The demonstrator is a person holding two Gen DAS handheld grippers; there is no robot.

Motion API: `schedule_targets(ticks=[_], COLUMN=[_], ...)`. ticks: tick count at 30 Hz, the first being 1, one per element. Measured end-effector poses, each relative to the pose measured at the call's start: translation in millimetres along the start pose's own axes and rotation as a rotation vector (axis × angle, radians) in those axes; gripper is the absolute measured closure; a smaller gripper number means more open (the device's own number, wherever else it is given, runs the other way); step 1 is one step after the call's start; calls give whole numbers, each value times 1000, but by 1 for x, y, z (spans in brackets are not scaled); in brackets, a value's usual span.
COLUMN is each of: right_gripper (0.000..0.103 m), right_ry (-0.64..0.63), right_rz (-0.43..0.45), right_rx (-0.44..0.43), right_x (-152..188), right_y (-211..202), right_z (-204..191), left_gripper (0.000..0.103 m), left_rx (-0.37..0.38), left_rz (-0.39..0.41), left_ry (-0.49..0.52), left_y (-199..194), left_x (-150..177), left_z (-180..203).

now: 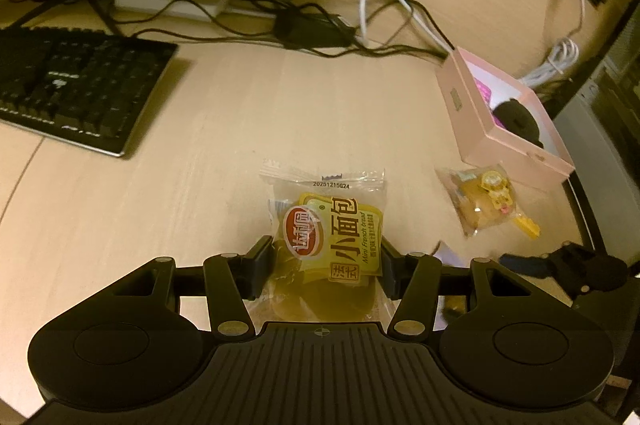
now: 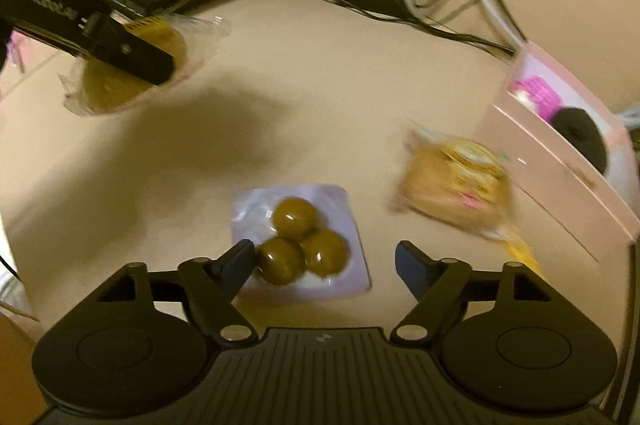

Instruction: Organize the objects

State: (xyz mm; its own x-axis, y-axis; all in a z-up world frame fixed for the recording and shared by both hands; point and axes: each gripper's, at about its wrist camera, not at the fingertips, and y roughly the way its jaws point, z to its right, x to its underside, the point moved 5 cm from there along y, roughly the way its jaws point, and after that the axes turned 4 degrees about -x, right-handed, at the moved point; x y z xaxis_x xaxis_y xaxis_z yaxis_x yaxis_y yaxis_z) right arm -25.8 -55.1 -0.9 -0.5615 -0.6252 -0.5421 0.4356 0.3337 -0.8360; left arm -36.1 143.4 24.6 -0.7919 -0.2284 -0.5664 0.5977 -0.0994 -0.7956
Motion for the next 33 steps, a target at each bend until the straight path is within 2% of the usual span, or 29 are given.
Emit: schedule_targets(ticks=[3,7,9,14,18,24,28,33], right_gripper=[20,20,19,6,6,6,0,0], right_ry=[14,83,154,315,413,462,481,475], right_rz=[-3,-9,-3,12,0,-19,-28,-32], right_rx=[73,156,126,33,-25,1,28,25], right_x=[10,19,24,25,18,9,10,7], right_y=[-4,-8,-13,-17,-4,17,23,26], right_z=[16,38,44,44,36,38,46,44], left_gripper=[45,45,45,45,45,45,45,45], left_rx=[9,23,28,36,34,-19,-56,-35], left_rz=[-13,-35,-45,-69,-72,-39,-11,-3], left_ry=[14,26,32,7,17,97,140,134], left_y=[5,11,15,23,23,15,6,1], left_x=[1,2,2,2,3,2,2,4], left_z=[5,9,10,8,10,21,26,28])
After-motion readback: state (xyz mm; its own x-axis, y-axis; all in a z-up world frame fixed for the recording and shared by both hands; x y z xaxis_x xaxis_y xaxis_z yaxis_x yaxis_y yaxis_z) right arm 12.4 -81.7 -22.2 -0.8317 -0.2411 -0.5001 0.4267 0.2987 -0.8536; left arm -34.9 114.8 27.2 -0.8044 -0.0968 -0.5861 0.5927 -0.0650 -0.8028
